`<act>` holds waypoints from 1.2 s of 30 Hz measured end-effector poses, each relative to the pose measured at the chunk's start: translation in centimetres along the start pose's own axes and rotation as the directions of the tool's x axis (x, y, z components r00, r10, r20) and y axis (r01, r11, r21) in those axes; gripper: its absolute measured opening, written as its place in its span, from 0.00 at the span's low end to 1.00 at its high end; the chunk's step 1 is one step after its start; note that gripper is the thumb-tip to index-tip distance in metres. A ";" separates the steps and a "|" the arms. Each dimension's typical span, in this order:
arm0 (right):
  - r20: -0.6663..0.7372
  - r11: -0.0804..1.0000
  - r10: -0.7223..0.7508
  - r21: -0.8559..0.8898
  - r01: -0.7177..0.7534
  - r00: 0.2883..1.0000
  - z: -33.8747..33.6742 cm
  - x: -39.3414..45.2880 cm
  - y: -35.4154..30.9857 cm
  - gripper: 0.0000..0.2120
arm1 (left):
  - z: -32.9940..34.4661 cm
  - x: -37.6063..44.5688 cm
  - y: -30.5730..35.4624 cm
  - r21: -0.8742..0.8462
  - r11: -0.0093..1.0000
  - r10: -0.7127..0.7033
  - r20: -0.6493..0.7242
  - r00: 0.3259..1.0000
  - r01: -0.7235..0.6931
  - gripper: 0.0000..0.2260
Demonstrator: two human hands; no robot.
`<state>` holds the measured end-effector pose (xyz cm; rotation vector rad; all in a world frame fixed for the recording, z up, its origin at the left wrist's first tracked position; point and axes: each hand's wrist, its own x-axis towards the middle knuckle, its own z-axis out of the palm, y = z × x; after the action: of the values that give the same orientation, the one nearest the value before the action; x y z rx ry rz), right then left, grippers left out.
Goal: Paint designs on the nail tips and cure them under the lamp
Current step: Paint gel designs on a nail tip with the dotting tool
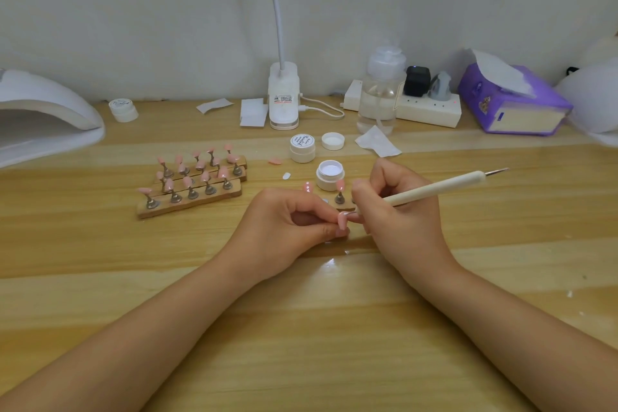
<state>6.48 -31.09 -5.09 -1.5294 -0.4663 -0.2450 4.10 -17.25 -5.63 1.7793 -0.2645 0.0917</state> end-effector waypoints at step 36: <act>-0.010 0.999 -0.008 -0.042 0.008 1.000 -0.1 -0.1 0.0 0.21 | 0.1 0.0 0.1 -0.010 1.000 0.006 0.019 1.000 -0.006 0.07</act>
<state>6.44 -31.19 -5.16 -1.5668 -0.4617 -0.2700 4.09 -17.32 -5.56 1.7699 -0.2838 0.0771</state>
